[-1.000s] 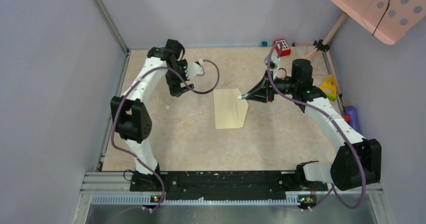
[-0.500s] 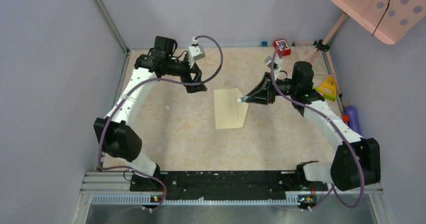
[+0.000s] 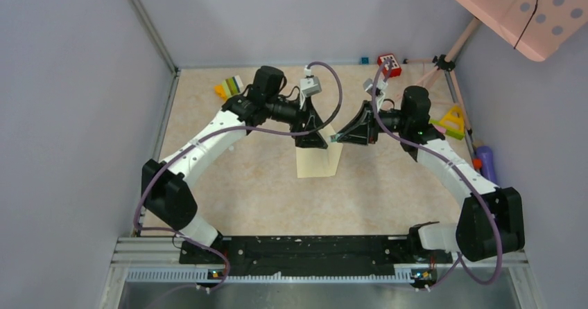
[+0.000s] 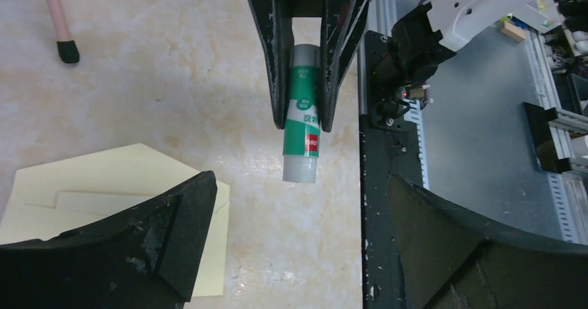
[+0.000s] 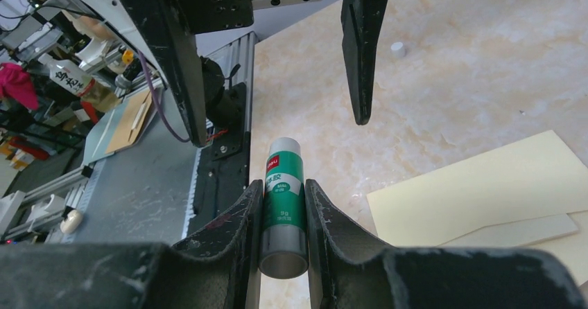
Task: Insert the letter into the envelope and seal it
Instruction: Unscrew the solid glue.
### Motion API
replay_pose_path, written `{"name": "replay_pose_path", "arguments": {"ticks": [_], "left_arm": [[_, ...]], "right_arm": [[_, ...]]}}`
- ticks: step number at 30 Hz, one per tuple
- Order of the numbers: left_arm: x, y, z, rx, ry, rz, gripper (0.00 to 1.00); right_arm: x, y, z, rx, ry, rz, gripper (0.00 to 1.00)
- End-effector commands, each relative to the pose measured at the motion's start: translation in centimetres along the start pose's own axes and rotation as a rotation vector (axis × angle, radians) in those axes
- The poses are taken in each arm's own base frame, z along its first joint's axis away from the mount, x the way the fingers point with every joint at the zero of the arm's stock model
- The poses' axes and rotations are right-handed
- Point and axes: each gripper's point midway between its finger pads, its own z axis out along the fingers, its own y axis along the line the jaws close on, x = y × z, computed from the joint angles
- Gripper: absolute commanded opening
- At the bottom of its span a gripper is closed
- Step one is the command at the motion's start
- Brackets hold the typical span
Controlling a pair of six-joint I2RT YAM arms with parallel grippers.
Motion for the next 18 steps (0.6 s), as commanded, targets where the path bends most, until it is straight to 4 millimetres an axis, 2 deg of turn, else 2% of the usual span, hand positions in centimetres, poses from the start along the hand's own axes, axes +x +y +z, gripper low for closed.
{"name": "replay_pose_path", "arguments": {"ticks": [1, 7, 14, 18], "left_arm": [[-2.2, -1.7, 0.3, 0.058, -0.067, 0.003, 0.96], [-1.7, -2.3, 1.2, 0.078, -0.052, 0.003, 0.88], [-0.4, -2.1, 2.0, 0.048, 0.000, 0.044, 0.81], [0.1, -2.1, 2.3, 0.035, 0.021, 0.065, 0.74]], "right_arm": [[0.1, 0.4, 0.5, -0.027, 0.002, -0.047, 0.00], [0.3, 0.6, 0.8, -0.043, 0.011, -0.047, 0.00], [0.3, 0.6, 0.9, -0.048, 0.014, -0.040, 0.00], [0.2, 0.8, 0.9, -0.052, 0.013, -0.040, 0.00]]}}
